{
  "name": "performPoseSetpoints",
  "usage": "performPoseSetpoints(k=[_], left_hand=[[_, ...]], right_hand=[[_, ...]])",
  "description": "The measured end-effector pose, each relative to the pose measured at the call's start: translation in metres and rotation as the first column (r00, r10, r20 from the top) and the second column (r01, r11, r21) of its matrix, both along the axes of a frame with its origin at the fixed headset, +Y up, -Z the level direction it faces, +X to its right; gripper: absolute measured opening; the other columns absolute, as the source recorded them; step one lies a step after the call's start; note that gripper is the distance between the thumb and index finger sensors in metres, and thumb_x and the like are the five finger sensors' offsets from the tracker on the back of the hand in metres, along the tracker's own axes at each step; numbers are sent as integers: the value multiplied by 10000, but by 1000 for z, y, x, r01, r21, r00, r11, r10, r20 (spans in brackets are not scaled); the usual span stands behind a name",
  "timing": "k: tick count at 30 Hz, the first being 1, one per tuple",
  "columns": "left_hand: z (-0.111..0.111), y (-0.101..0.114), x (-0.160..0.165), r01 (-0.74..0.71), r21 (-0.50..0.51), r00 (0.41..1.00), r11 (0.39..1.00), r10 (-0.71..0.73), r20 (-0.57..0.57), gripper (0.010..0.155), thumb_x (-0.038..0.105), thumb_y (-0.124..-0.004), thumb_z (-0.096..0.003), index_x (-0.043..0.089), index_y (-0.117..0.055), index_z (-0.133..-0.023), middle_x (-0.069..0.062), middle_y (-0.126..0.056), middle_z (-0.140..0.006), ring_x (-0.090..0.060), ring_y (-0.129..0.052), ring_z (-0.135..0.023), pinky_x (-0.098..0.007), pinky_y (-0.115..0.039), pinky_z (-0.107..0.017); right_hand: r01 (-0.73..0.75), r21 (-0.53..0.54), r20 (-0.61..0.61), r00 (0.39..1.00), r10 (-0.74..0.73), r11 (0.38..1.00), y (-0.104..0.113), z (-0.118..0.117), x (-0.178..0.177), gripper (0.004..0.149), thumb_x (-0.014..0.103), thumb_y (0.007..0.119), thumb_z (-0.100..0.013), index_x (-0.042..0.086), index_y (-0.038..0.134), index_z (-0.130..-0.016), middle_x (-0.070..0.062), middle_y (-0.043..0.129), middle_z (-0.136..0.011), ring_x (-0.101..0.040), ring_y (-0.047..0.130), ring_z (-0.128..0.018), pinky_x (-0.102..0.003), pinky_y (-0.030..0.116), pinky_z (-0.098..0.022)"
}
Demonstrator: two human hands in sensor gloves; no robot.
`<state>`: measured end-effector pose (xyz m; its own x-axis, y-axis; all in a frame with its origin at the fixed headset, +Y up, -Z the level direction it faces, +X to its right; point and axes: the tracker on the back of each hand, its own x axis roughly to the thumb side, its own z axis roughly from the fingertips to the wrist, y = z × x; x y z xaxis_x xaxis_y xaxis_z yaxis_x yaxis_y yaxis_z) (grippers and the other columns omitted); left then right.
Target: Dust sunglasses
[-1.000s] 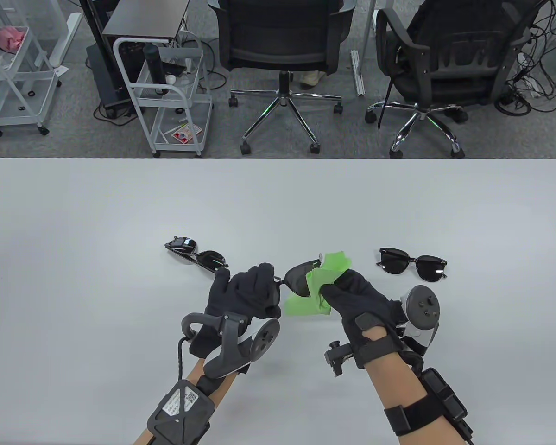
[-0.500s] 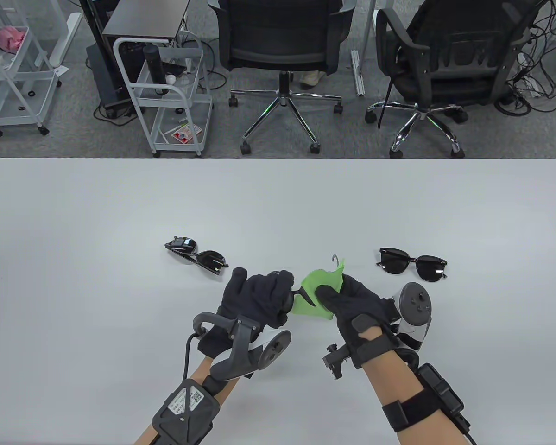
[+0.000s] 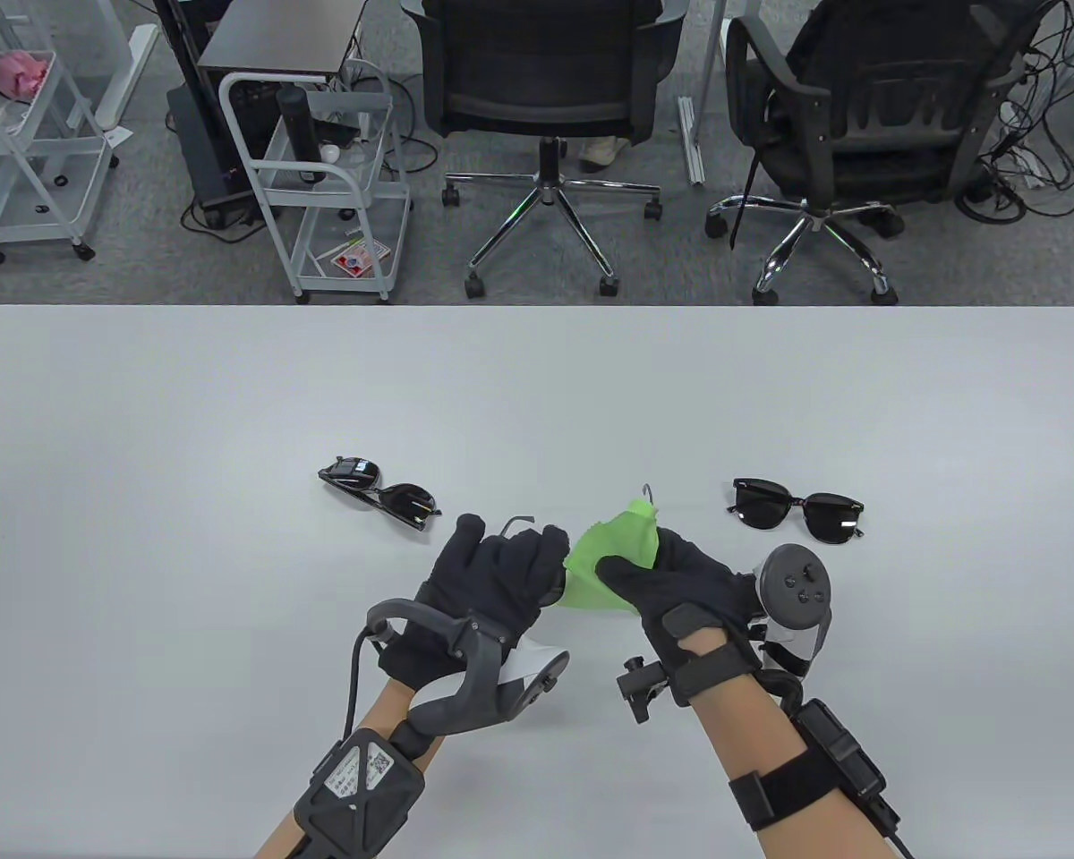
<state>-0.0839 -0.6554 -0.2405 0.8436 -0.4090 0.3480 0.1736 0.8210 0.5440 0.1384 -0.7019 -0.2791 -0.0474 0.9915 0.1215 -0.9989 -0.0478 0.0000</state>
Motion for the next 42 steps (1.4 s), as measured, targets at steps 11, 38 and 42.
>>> performPoseSetpoints(k=[11,38,42], left_hand=[[-3,-4,-5,51,12,999,999,-51,-7,970,604,-978,-199,406,-521,-1031,193,-768,-943,-14,-983,-768,-429,-684,-761],[-1,0,-9,-21,-20,1000,1000,21,15,978,614,-956,-193,389,-513,-1035,197,-766,-942,-9,-982,-764,-425,-684,-760],[-1,0,-11,-25,-28,1000,999,25,12,976,610,-959,-195,391,-512,-1035,198,-766,-943,-11,-980,-770,-426,-682,-761]], right_hand=[[60,-85,-182,980,-74,995,-12,-6,-1,445,259,893,-398,146,862,-827,-38,988,-775,-310,1007,-679,-628,692,-579],[89,-38,-234,967,-95,995,-3,-5,3,434,351,823,-447,126,889,-813,-57,1005,-750,-324,1016,-646,-628,695,-576],[33,-26,-255,966,-39,999,-2,-6,2,453,254,895,-402,134,860,-837,-50,989,-780,-318,1014,-663,-630,695,-577]])
